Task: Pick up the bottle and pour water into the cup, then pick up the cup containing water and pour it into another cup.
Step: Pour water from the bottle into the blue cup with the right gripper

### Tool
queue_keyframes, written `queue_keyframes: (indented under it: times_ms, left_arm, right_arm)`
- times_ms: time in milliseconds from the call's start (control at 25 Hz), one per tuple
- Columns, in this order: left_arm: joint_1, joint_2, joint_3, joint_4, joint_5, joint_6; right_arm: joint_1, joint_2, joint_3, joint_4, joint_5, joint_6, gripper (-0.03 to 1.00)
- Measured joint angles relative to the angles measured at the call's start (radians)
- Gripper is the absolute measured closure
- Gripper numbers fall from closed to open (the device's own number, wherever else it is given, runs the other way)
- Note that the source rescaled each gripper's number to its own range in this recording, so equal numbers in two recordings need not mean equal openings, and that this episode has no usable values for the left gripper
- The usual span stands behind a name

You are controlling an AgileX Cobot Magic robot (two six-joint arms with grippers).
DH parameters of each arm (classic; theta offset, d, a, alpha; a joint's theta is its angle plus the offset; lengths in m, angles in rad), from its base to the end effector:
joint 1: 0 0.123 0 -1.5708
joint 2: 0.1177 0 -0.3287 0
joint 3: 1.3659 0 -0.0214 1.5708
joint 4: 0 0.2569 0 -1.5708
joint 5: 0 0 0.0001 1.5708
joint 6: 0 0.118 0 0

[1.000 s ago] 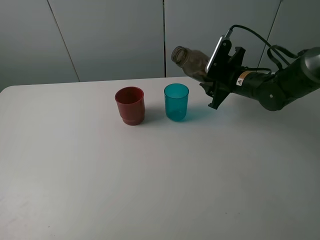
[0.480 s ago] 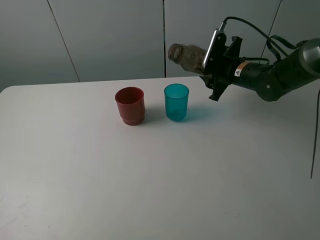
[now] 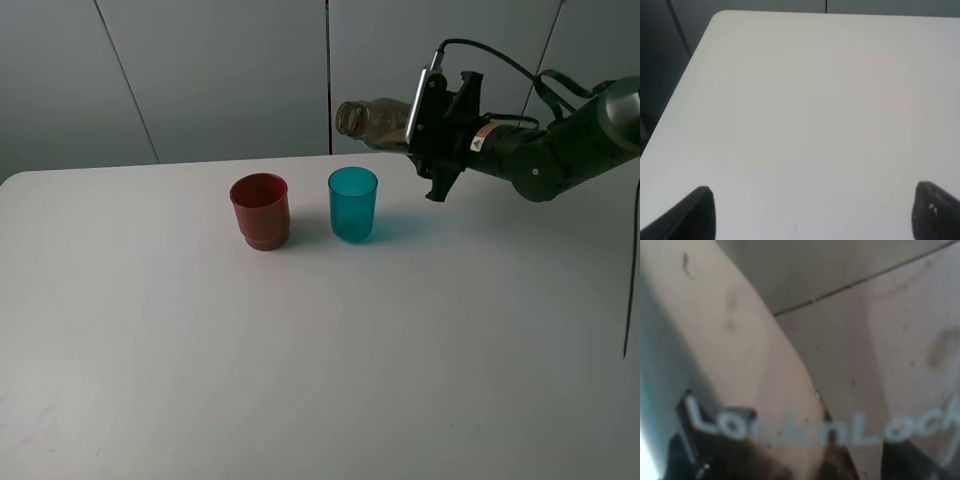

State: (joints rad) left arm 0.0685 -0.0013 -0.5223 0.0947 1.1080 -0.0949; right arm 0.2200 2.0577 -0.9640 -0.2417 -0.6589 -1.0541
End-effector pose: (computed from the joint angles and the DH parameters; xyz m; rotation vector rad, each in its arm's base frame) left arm -0.0255 0.0083 0.2701 -0.1770 2.0581 0.0973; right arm 0.4368 0.1154 0.1464 -1.3891 1.3926 -0.5403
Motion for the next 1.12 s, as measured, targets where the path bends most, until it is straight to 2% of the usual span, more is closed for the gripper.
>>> queue_keyframes:
  times_ms: [240, 520, 1120]
  left_arm:
    - [0.000, 0.000, 0.000, 0.000, 0.000, 0.000]
    - [0.000, 0.000, 0.000, 0.000, 0.000, 0.000]
    - [0.000, 0.000, 0.000, 0.000, 0.000, 0.000]
  right_arm:
    - [0.000, 0.000, 0.000, 0.022, 0.002, -0.057, 0.96]
    - [-0.012, 0.000, 0.000, 0.046, 0.005, -0.067, 0.96]
    - [-0.028, 0.000, 0.000, 0.043, 0.007, -0.169, 0.96]
